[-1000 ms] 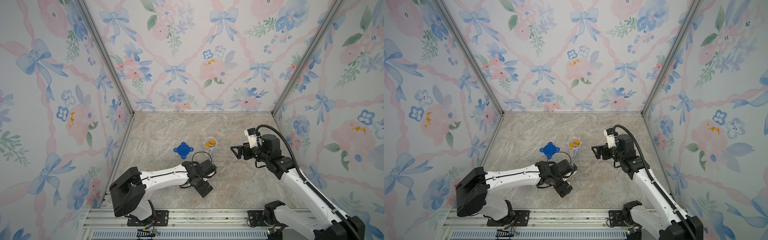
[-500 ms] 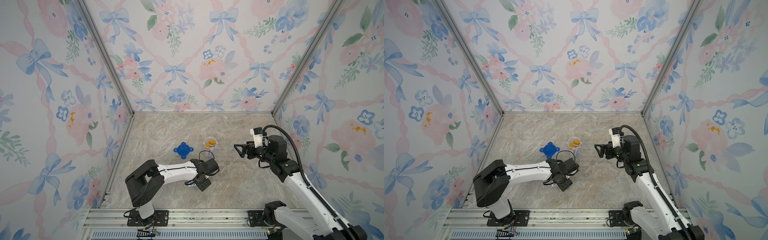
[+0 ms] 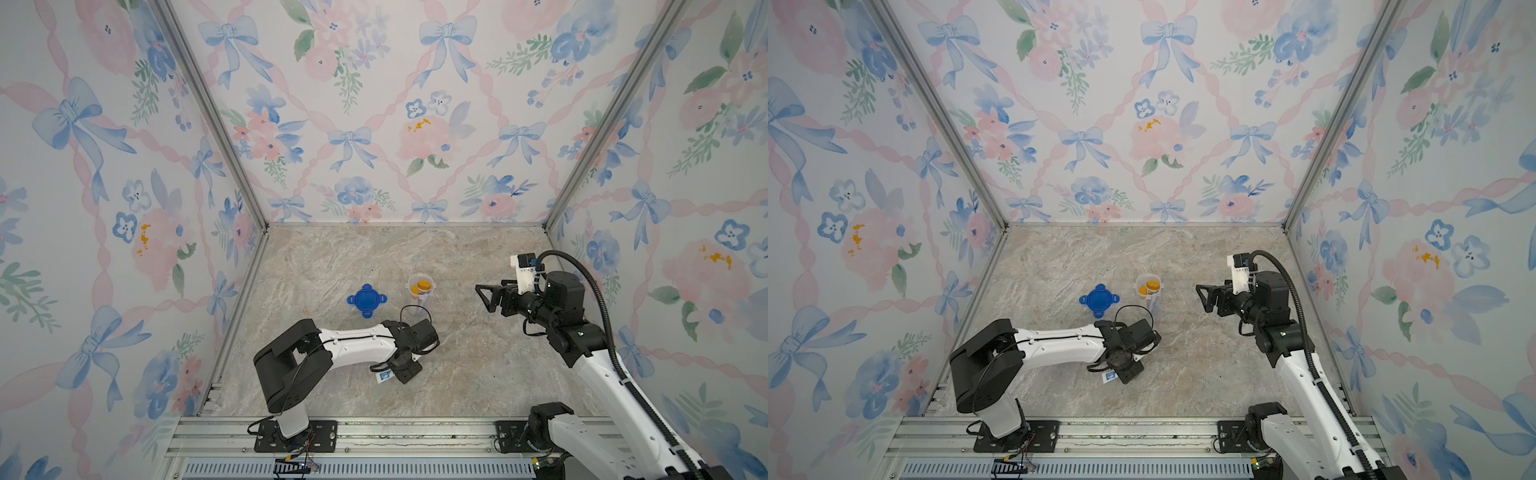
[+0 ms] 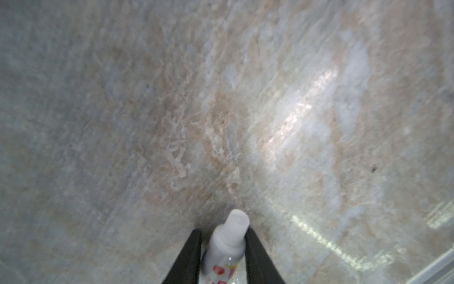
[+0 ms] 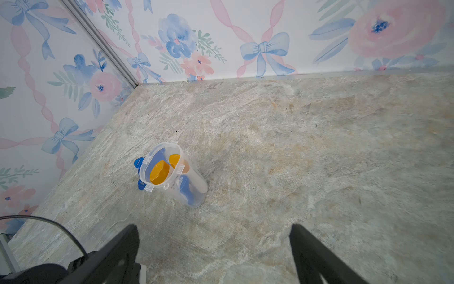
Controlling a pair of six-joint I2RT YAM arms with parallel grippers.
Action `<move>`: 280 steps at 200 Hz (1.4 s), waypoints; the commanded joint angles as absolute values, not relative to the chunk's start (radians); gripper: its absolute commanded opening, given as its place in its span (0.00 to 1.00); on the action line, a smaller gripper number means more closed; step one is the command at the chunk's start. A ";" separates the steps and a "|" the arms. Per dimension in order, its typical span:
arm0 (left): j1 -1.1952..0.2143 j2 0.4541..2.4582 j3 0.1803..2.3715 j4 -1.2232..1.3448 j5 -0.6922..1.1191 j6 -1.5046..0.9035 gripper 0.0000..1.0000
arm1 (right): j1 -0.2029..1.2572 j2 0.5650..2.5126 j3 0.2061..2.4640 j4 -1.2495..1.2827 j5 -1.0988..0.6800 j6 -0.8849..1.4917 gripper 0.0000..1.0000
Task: Pack away toiletry kits
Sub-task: Pick up the toiletry item from the center of the board, then place the toiletry item into the container.
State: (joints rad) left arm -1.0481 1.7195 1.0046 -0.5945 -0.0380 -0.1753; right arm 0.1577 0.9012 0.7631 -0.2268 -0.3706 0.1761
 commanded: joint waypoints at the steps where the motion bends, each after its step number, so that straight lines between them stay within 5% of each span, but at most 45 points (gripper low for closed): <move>1: -1.058 1.731 0.963 -0.614 -0.017 -0.175 0.24 | 0.149 0.896 0.755 -0.216 -0.374 0.183 0.97; 98: -1.059 1.528 1.092 -0.588 0.078 -0.173 0.14 | 0.148 0.890 0.767 -0.223 -0.357 0.192 0.97; 145: -0.951 1.384 1.241 -0.314 0.058 -0.132 0.14 | 0.152 0.905 0.797 -0.221 -0.361 0.202 0.97; 222: -0.796 1.428 1.038 0.363 -0.069 -0.135 0.11 | 0.160 0.916 0.821 -0.228 -0.356 0.222 0.97; 280: -0.777 1.566 1.024 0.486 -0.056 -0.134 0.12 | 0.177 0.949 0.849 -0.234 -0.346 0.207 0.97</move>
